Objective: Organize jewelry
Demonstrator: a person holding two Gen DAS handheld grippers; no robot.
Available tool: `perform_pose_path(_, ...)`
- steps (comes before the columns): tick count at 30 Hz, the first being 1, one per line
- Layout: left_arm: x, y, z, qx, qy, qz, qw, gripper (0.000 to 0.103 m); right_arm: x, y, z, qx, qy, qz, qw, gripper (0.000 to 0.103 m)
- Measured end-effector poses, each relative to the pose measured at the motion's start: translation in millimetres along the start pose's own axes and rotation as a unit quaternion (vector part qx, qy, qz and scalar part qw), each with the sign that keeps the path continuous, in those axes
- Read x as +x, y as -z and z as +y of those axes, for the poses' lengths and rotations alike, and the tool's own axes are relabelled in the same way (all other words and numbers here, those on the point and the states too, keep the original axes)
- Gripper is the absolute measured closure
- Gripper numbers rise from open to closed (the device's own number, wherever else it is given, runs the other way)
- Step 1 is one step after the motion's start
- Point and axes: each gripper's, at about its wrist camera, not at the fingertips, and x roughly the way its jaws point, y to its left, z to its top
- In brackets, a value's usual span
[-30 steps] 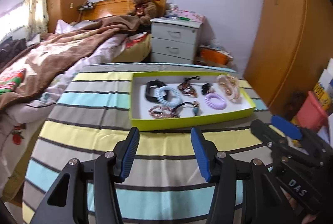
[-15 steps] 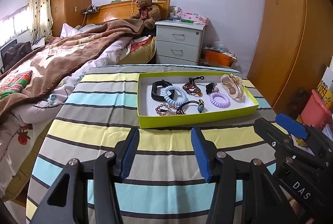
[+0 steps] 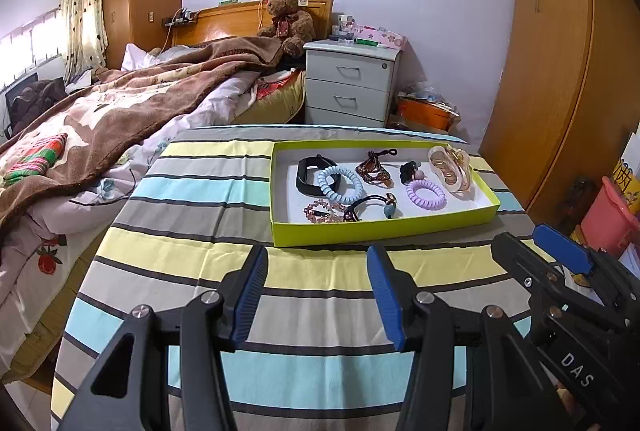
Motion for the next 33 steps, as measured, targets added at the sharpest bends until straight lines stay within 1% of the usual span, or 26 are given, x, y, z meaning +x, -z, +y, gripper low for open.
perform_pose_path(19,-4.4,-0.4,-2.3,0.003,-0.009,-0.002,1.0,0.049,-2.4,1.5,-0.3,0.001,0.0,-0.002,1.0,0.047)
perform_pose_path(33,-4.4,1.4,-2.6,0.007,-0.008,-0.002,0.9999,0.049,-2.5,2.2,-0.7,0.001,0.001,-0.001,1.0,0.047)
